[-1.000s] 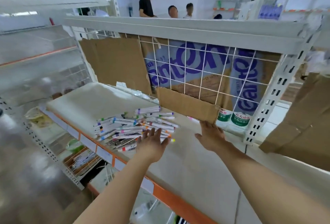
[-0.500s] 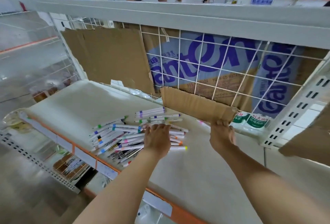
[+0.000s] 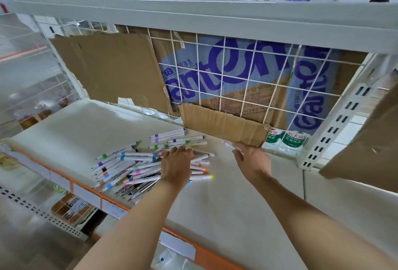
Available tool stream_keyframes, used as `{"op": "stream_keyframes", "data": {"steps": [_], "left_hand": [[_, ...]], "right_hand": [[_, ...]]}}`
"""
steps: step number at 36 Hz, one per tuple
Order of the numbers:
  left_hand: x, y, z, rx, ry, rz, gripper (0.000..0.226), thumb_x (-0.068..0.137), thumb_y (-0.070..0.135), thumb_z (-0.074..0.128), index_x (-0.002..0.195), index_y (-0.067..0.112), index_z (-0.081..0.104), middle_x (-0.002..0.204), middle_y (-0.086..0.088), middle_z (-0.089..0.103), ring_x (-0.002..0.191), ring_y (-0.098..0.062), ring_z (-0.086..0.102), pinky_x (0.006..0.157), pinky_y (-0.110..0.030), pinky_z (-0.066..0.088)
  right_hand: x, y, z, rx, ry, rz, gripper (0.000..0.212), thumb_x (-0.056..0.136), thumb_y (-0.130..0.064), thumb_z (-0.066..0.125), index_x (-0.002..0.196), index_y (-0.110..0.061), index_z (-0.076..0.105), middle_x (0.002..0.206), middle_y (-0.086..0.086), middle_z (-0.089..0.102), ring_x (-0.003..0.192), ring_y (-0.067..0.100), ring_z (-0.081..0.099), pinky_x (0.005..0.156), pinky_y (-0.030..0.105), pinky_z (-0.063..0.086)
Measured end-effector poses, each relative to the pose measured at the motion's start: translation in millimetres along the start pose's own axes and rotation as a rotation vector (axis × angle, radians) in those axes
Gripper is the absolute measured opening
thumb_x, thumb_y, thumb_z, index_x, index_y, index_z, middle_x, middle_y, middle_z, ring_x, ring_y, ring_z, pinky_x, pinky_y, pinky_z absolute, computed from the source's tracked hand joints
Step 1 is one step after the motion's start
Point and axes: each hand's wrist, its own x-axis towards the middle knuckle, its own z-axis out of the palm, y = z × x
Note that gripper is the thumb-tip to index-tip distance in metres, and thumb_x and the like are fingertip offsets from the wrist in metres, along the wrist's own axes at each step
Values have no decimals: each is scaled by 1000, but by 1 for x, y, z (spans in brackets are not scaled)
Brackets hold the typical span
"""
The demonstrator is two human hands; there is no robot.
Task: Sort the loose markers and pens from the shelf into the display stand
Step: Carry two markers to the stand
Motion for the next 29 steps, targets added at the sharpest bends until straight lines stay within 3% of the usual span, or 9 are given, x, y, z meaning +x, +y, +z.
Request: {"op": "stream_keyframes", "data": {"steps": [3, 8, 13, 17, 21, 26, 29], "left_hand": [[-3, 4, -3, -48, 8, -27, 42, 91, 3, 43, 128, 21, 52, 125, -2, 54, 116, -23, 49, 93, -33, 39], [-6, 19, -15, -178, 48, -58, 30, 93, 3, 40, 116, 12, 59, 113, -9, 53, 104, -28, 52, 79, -36, 43], [-15, 43, -28, -357, 116, -83, 20, 95, 6, 41, 108, 6, 56, 105, -12, 50, 97, -31, 50, 67, -33, 32], [-23, 61, -31, -474, 159, -86, 18, 94, 6, 41, 106, 5, 54, 104, -13, 52, 92, -31, 49, 66, -35, 33], [-30, 74, -32, -514, 170, -90, 17, 96, 9, 43, 108, 7, 54, 104, -9, 53, 83, -20, 41, 65, -31, 30], [-35, 82, -29, -605, 190, -80, 13, 96, 10, 47, 105, 7, 56, 99, -10, 57, 82, -22, 48, 65, -31, 34], [-38, 87, -29, -677, 195, -70, 12, 95, 9, 49, 104, 8, 56, 98, -10, 57, 88, -27, 54, 71, -34, 41]], "right_hand": [[-3, -1, -7, 144, 60, 33, 31, 94, -28, 51, 123, -35, 61, 106, 7, 70, 96, 32, 63, 70, 31, 46], [-6, 0, -18, 461, 182, 145, 25, 90, -11, 57, 105, -25, 72, 109, -5, 71, 97, 19, 64, 66, 20, 38], [-12, 7, -26, 609, 276, 135, 23, 85, 3, 56, 99, -8, 70, 91, 0, 68, 75, 18, 58, 63, 19, 35], [-24, 17, -26, 532, 325, 91, 23, 96, -15, 52, 82, -6, 69, 78, 4, 63, 63, 16, 50, 57, 28, 36], [-44, 24, -43, 477, 358, 98, 23, 95, -18, 54, 75, -8, 60, 70, -8, 50, 58, 3, 50, 50, 12, 31], [-64, 40, -56, 470, 361, 193, 19, 100, -19, 40, 85, -11, 49, 59, -2, 64, 59, 17, 64, 61, 35, 51], [-76, 47, -64, 524, 426, 253, 21, 101, -19, 38, 85, -11, 48, 60, -3, 63, 57, 19, 64, 61, 46, 53]]}}
